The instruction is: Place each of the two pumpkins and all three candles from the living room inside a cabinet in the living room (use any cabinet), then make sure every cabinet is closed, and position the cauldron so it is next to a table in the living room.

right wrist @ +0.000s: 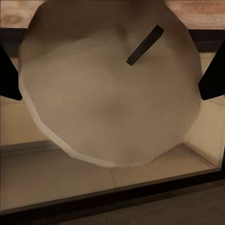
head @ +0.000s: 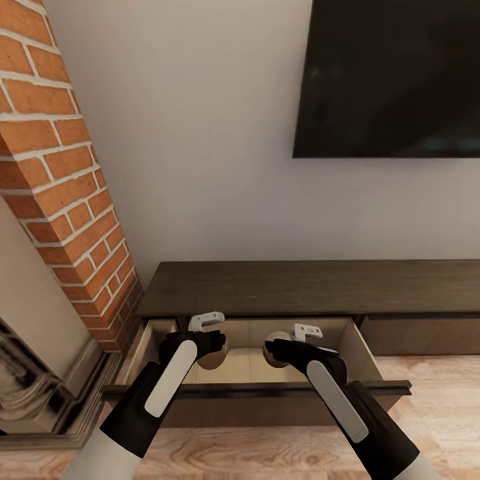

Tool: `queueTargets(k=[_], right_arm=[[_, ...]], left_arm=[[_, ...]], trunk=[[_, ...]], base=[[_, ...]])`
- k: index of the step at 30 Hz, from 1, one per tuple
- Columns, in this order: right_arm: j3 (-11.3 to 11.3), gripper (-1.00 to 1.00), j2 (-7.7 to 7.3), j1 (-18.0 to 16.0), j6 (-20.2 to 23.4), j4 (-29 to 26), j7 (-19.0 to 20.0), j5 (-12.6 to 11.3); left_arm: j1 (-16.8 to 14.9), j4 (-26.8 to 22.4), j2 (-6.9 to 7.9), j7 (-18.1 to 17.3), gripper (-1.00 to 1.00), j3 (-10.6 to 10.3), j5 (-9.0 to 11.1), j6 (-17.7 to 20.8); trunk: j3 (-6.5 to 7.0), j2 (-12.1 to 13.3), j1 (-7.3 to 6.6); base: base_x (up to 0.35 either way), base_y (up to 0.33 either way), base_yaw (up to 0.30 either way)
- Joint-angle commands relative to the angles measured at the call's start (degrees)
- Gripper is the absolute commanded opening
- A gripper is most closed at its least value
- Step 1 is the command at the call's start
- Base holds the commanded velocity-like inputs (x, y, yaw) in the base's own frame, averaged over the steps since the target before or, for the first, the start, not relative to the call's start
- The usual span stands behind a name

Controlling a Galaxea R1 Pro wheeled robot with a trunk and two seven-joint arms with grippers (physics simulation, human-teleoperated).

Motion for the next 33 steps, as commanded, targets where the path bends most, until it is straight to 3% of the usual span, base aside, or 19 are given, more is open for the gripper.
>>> queueTargets(k=[1, 7, 14, 33], right_arm=[[0.15, -1.00, -0.04, -0.08, -0.02, -0.35, -0.57, -0.21], [0.21, -1.00, 0.30, -0.19, -0.01, 0.25, -0.59, 0.53], [0.24, -1.00, 0.41, -0.21, -0.09, 0.73, -0.53, 0.51], [0.23, -1.00, 0.81, -0.78, 0.24, 2.69, -0.51, 0.26]], left_arm=[[-0.05, -0.06, 0.01, 0.61, -1.00, -0.07, 0.50, -0.02], [-0.05, -0.14, 0.00, 0.55, -1.00, -0.13, 0.33, -0.28], [-0.05, -0.11, 0.03, 0.52, -1.00, -0.36, 0.47, -2.83], [-0.05, -0.04, 0.08, 0.38, -1.00, -0.32, 0.65, -2.81]], trunk=[[-0.24, -0.44, 0.22], [-1.31, -2.85, 1.53], [-1.31, -2.85, 1.53], [-1.31, -2.85, 1.53]], base=[[0.000, 0.000, 0.000], [0.000, 0.000, 0.000], [0.000, 0.000, 0.000], [0.117, 0.000, 0.000]])
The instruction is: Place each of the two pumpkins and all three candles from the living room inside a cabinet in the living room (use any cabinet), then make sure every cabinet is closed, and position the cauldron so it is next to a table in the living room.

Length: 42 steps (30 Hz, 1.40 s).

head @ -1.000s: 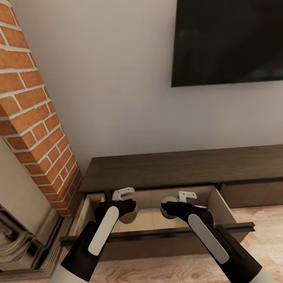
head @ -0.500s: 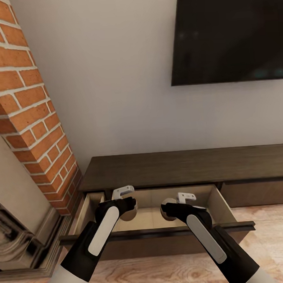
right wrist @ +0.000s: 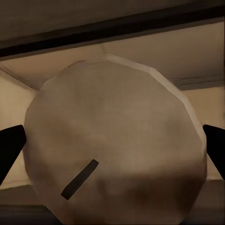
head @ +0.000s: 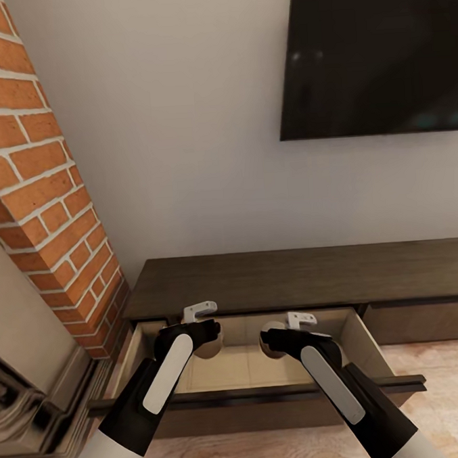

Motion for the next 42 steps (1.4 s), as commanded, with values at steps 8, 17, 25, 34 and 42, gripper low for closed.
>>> queueTargets(k=[8, 17, 25, 34, 42], right_arm=[[0.16, -1.00, 4.57, -2.59, 0.66, 7.18, -0.98, -0.66], [0.08, -1.00, 5.68, -5.57, 3.19, 13.28, -1.35, -0.75], [0.08, -1.00, 5.80, -5.92, 3.27, 14.24, -1.00, -0.83], [0.14, -1.00, 5.83, -7.09, 2.76, 17.81, -0.62, -0.53], [0.16, -1.00, 6.12, -7.41, 2.57, 18.69, -0.56, -0.46]], left_arm=[[-0.31, -0.06, -0.21, 0.43, -1.00, 0.29, 1.43, 2.82], [-1.38, 1.73, -0.27, 0.72, -1.00, 0.85, 1.44, 6.85], [-4.27, 9.41, -0.40, 0.68, -1.00, 2.62, 6.63, 6.92], [-6.23, 14.83, -0.40, 0.67, -1.00, 2.70, 9.27, 6.86], [-6.84, 16.86, -0.31, 0.62, -1.00, 2.71, 10.42, 6.77]], trunk=[[-0.05, -0.03, 0.00], [-0.05, -0.03, 0.00], [-0.05, -0.03, 0.00], [-0.05, -0.03, 0.00], [-0.05, -0.03, 0.00]], base=[[0.021, 0.000, 0.000], [0.000, 0.000, 0.000], [0.000, 0.000, 0.000], [0.000, 0.000, 0.000], [0.005, 0.000, 0.000]])
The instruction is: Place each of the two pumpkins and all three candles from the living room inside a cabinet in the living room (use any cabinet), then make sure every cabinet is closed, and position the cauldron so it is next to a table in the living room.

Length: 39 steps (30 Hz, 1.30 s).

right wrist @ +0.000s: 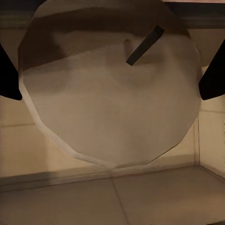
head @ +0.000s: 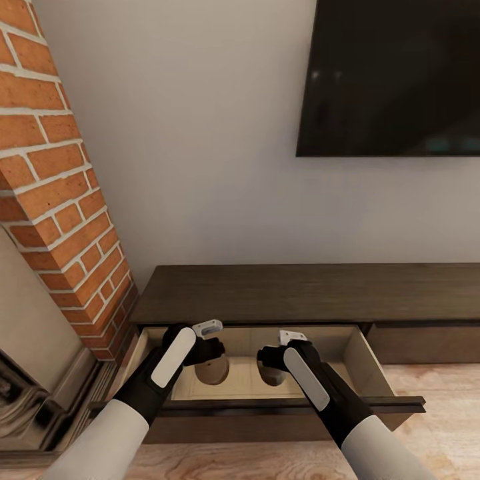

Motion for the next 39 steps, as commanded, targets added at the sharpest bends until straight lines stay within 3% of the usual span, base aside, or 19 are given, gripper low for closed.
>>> queueTargets(k=[1, 13, 25, 39], right_arm=[[0.10, -1.00, 0.00, -0.05, 0.02, -0.02, -0.58, -0.56], [0.14, -1.00, 0.02, -0.06, -0.05, 0.13, -0.57, -0.54], [0.18, -1.00, 0.36, -0.06, -0.05, 0.14, -0.57, -0.55], [0.19, -1.00, 0.55, -0.06, -0.05, 0.15, -0.57, -0.54]], left_arm=[[-0.06, -0.03, 0.07, 0.58, -1.00, -0.07, 0.58, 0.00], [-0.07, -0.27, 0.26, 0.59, -1.00, -0.07, 0.71, -0.10], [-0.03, -0.60, 0.28, 0.63, -1.00, -0.07, 0.63, -0.18], [-0.04, -0.07, 0.12, 0.64, -1.00, -0.07, 0.70, 0.04]], trunk=[[-0.05, -0.02, 0.00], [-0.05, -0.02, 0.00], [-0.05, -0.02, 0.00], [-2.57, -5.64, 3.07]], base=[[0.127, 0.000, 0.000], [0.168, 0.000, 0.000], [0.017, 0.000, 0.000], [0.000, 0.000, 0.000]])
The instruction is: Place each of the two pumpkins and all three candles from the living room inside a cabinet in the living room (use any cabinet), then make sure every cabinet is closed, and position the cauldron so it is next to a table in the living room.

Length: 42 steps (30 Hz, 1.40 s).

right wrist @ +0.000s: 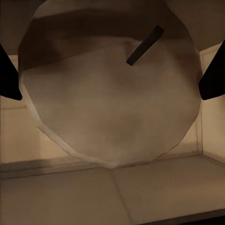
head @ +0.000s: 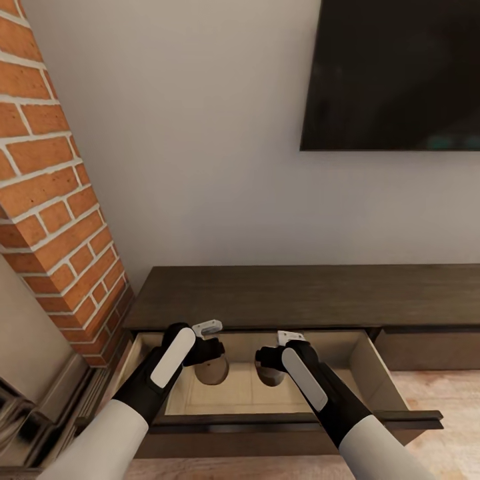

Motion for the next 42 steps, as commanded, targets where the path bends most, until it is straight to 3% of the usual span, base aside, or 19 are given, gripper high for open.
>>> queueTargets(k=[1, 33, 42], right_arm=[[0.10, -1.00, 0.02, -0.05, -0.02, -0.07, -0.57, -0.56], [0.27, -1.00, -0.02, -0.05, -0.82, -0.42, -0.57, -0.51], [0.27, -1.00, -0.02, -0.05, -0.82, -0.42, -0.57, -0.51]], left_arm=[[-0.06, -0.05, 0.00, 0.61, -1.00, -0.07, 0.56, 0.00], [-0.02, 0.01, 0.05, 0.61, -1.00, -0.07, 0.41, -0.29], [-0.02, -0.07, 0.14, 0.61, -1.00, -0.07, 0.48, -0.32]], trunk=[[-0.24, -0.44, 0.21], [-5.98, -13.28, 7.24], [-5.98, -13.28, 7.24]], base=[[0.000, 0.000, 0.000], [0.000, 0.000, 0.000], [0.000, 0.000, 0.000]])
